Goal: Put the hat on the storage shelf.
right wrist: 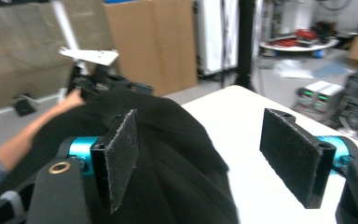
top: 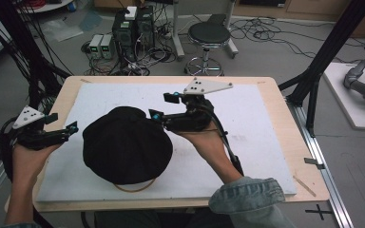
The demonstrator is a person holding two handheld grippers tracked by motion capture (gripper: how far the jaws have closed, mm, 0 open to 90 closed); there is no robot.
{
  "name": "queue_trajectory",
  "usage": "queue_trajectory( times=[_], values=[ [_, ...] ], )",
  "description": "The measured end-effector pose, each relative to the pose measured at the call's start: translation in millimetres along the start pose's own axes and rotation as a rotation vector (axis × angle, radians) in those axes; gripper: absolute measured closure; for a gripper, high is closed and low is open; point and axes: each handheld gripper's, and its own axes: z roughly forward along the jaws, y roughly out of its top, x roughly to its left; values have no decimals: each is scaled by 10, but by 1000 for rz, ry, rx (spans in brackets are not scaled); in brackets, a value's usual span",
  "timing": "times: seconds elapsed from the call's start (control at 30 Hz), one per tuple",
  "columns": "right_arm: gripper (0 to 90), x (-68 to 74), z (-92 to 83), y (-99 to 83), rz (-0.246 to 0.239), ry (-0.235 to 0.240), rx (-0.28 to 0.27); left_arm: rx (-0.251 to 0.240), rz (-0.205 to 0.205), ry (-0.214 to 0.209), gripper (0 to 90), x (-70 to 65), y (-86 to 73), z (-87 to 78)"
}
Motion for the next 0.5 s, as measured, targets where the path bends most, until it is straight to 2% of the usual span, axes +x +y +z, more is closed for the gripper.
queue_trajectory(
  times=[0.03, 0.1, 0.13, 0.17, 0.23, 0.3, 0.33, 0.37, 0.5],
  values=[
    [266, -59, -82, -40, 2, -42, 1, 1, 0, 0, 215, 0, 0, 2],
    [263, -91, -118, -59, 5, -57, -3, -1, 0, -1, 215, -2, 1, 6],
    [254, -156, -193, -98, 15, -84, -4, -1, 0, -1, 214, -4, 2, 7],
    [254, -156, -193, -98, 15, -84, -4, 0, 1, -1, 214, -5, 2, 9],
    [239, -252, -318, -152, 20, -135, -8, -1, 0, -1, 215, -6, 2, 12],
    [236, -281, -358, -169, 22, -151, -9, 1, 0, -1, 215, -4, 1, 16],
    [230, -340, -441, -203, 23, -181, -10, 1, 0, -1, 215, -4, 1, 18],
    [230, -340, -441, -203, 23, -181, -10, 2, 0, -1, 215, -4, 2, 19],
    [223, -471, -629, -316, 25, -260, -11, 2, 2, -3, 215, -5, 11, 33]
  ],
)
